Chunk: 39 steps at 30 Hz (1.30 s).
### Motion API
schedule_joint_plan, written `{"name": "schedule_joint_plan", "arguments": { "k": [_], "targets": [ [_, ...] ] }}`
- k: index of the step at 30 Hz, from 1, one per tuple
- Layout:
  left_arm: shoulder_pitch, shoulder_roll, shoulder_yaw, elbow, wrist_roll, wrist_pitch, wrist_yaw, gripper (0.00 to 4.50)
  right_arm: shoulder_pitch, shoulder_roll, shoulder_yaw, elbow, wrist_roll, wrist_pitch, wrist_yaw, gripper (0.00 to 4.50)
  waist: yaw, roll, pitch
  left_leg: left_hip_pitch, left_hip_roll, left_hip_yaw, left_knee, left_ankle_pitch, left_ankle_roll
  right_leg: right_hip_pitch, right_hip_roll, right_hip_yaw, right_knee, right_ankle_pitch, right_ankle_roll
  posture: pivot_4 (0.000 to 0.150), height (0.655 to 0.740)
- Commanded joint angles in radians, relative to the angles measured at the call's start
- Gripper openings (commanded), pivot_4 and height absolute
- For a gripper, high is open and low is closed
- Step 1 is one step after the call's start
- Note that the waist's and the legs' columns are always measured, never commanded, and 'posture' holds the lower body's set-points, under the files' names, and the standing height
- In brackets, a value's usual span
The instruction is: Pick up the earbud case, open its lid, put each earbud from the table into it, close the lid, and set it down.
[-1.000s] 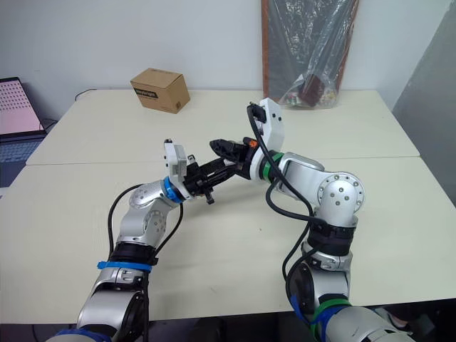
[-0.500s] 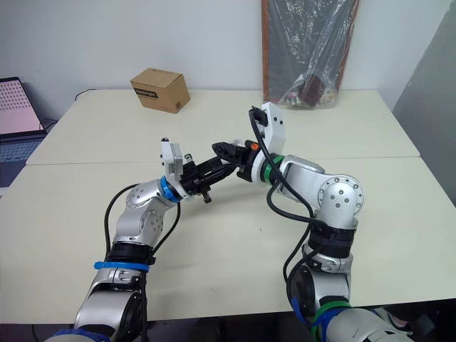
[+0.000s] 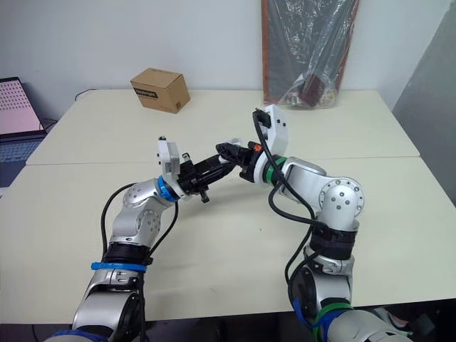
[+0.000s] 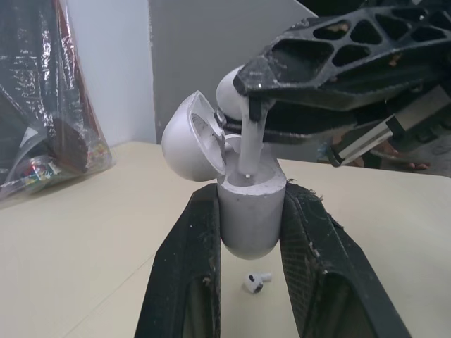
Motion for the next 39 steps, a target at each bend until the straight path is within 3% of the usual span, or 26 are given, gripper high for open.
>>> {"name": "schedule_joint_plan", "arguments": {
  "k": [1,29,39],
  "targets": [
    [-0.002,0.006,0.011,-0.044,-0.015,-0.008,0.0,0.86,-0.007,-0.005,0.005,-0.019,0.025,-0.015,0.008,0.37,0.0,0.0,0.0,0.0,0.0,0.0,0.0,0.0,0.0,0.0,0.0,0.0,0.0,0.0,0.0,0.15,0.74],
    [-0.01,-0.068,0.031,-0.169,-0.073,0.063,0.122,0.86,0.032,0.037,0.048,-0.034,-0.041,-0.039,-0.13,0.37,0.0,0.0,0.0,-0.001,0.0,0.0,0.0,0.0,0.0,-0.001,0.0,0.0,0.0,0.0,0.0,0.15,0.74],
    [0.008,-0.052,0.027,-0.18,-0.069,0.06,0.104,0.86,0.053,0.008,0.081,-0.085,-0.033,-0.082,-0.114,3.76,0.0,0.0,0.0,-0.001,0.0,0.0,0.0,0.0,0.0,-0.001,0.0,0.0,-0.001,0.0,0.0,0.15,0.74]
  ]
}}
